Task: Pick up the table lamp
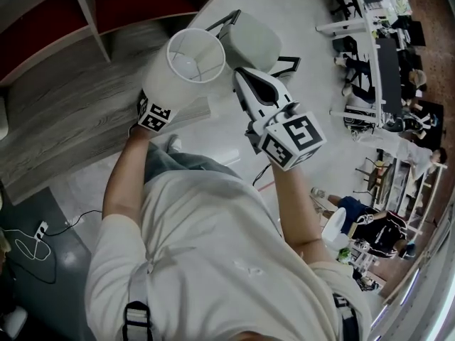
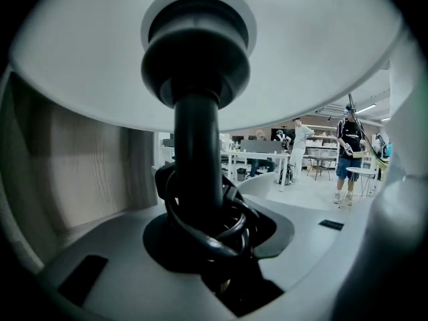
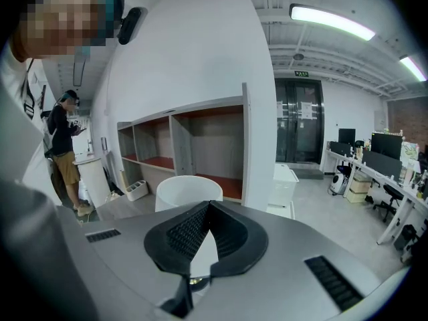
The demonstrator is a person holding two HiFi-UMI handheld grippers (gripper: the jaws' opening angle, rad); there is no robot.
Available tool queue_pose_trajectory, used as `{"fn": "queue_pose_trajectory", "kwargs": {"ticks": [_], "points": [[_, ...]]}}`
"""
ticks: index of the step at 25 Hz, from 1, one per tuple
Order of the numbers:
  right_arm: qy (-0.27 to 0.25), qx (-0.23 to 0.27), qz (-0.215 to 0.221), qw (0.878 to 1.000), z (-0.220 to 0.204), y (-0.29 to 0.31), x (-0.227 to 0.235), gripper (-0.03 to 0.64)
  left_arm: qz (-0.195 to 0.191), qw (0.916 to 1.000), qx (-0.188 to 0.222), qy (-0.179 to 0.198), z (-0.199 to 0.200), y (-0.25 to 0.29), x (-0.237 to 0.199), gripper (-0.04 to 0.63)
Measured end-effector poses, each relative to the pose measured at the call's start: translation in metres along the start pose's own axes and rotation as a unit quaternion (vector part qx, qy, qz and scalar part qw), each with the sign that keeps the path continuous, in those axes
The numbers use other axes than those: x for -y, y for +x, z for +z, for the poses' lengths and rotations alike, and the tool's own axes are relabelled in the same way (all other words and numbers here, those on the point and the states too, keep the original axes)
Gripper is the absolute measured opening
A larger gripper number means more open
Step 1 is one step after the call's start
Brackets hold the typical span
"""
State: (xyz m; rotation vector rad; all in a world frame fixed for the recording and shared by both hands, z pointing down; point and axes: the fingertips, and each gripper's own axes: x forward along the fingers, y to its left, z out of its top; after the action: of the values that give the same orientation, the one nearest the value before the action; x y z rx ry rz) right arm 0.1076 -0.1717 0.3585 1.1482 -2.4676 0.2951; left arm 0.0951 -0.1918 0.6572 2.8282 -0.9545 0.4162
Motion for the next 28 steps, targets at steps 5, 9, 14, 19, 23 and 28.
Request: {"fn": "queue_pose_trajectory", "kwargs": {"ticks": [5, 9, 14, 19, 23, 28], "points": [[0.006, 0.008, 0.008, 1.0, -0.003, 0.002, -0.004, 0.025, 0.023, 0.9995, -0.017, -0.011, -0.015, -0.017, -0.013, 0.147], [0.012, 0.013, 0.017, 1.0, -0.001, 0.006, -0.012, 0.025, 0.043, 0.9983, -0.029, -0.027, -0.013, -0.042, -0.026, 0.143], [0.02, 0.024, 0.026, 0.999, 0.004, 0.005, -0.016, 0.025, 0.063, 0.9962, -0.048, -0.035, -0.012, -0.066, -0.039, 0.138], [0.027, 0.039, 0.035, 0.998, 0.008, 0.005, -0.026, 0.025, 0.075, 0.9946, -0.065, -0.031, 0.015, -0.103, -0.049, 0.135], [0.038, 0.047, 0.04, 0.997, 0.005, 0.002, -0.029, 0.025, 0.093, 0.9926, -0.064, -0.046, 0.055, -0.139, -0.059, 0.133], [0.056, 0.061, 0.041, 0.996, -0.001, 0.001, -0.034, 0.025, 0.092, 0.9907, -0.086, -0.052, 0.062, -0.173, -0.059, 0.133]]}}
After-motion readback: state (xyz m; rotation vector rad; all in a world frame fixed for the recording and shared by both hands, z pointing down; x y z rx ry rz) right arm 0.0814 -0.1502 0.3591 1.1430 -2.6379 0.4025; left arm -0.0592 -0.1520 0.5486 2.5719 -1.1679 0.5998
